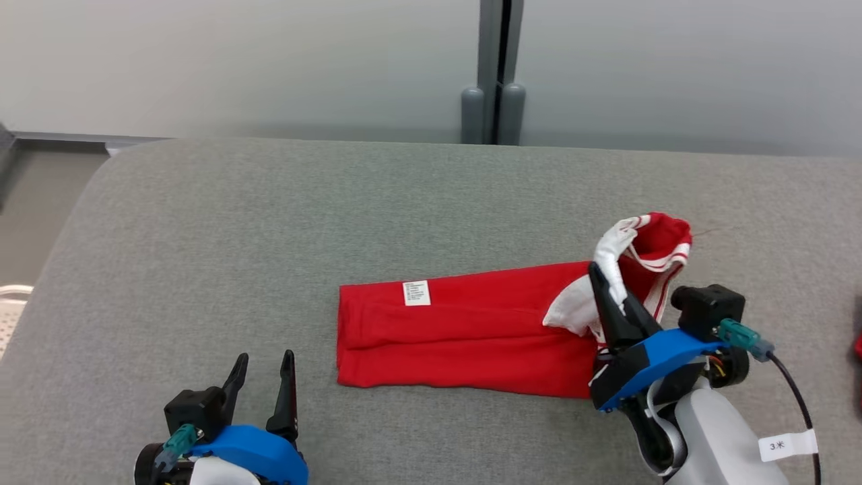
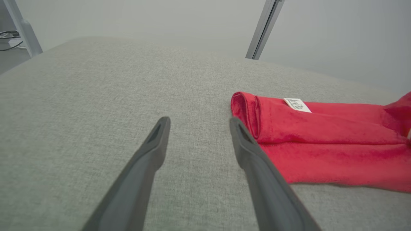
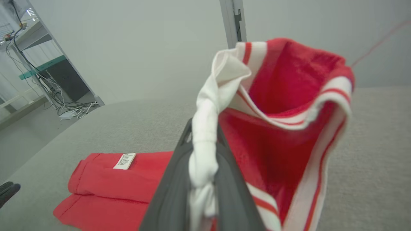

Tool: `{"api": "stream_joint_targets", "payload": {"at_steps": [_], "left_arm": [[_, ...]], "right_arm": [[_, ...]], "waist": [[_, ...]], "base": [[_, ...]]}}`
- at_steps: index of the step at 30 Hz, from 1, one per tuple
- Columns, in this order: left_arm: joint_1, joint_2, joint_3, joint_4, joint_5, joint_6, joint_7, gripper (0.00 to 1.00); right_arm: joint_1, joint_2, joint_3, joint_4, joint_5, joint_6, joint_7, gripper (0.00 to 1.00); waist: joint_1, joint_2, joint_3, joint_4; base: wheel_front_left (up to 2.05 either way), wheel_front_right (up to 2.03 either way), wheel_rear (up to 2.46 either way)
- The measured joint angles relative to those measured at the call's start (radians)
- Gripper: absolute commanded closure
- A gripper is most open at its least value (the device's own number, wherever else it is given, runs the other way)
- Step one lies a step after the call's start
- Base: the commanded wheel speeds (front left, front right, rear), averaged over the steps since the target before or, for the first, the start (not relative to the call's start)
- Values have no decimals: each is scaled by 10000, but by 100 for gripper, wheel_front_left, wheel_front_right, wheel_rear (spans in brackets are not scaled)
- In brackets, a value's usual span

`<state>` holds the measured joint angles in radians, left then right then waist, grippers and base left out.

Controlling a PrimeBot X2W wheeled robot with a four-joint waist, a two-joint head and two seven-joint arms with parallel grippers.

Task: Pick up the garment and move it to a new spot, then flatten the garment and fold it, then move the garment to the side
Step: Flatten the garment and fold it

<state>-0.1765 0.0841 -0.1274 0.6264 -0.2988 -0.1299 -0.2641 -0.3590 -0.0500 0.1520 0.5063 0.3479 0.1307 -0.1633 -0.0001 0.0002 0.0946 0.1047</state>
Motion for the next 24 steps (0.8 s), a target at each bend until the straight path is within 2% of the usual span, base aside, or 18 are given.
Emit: {"api": "stream_joint_targets", "payload": {"at_steps": [4,9,13,14,15,20,21,22,23,24], "left_arm": [[4,-42,-238,113,6,0,0,0],[7,-90,-683,257,-38,0,0,0],[-35,-107,-999,349,-113,0,0,0],[-35,-107,-999,349,-113,0,0,0],[-78,-113,-1145,383,-188,0,0,0],[-175,-148,-1440,410,-360,0,0,0],[-204,-157,-1478,408,-364,0,0,0],[-221,-159,-1498,395,-374,0,0,0],[-234,-159,-1515,385,-376,0,0,0],[-244,-161,-1519,374,-385,0,0,0]], "right_arm": [[11,0,832,-82,403,0,297,100],[-242,6,1716,395,631,0,571,100],[-721,4,2027,1039,719,0,558,100],[-721,4,2027,1039,719,0,558,100],[-932,12,2138,1402,779,0,476,100],[-1433,15,2658,2023,1162,0,263,100],[-1534,13,2765,2134,1273,0,222,74],[-1612,12,2890,2213,1396,0,163,9],[-1682,13,2991,2255,1553,0,69,0],[-1761,19,3081,2301,1661,0,-75,0]], "waist": [[1,-1,-102,619],[0,-2,-136,1469],[0,-2,-73,2160],[0,-2,-73,2160],[1,-2,-20,2486],[1,-2,215,3082],[1,-2,266,3164],[1,-2,314,3226],[1,-2,357,3272],[1,-1,394,3296]], "base": [[0,0,0],[0,0,0],[0,0,0],[0,0,0],[0,0,0],[0,0,0],[0,0,0],[0,0,0],[0,0,0],[0,0,0]]}}
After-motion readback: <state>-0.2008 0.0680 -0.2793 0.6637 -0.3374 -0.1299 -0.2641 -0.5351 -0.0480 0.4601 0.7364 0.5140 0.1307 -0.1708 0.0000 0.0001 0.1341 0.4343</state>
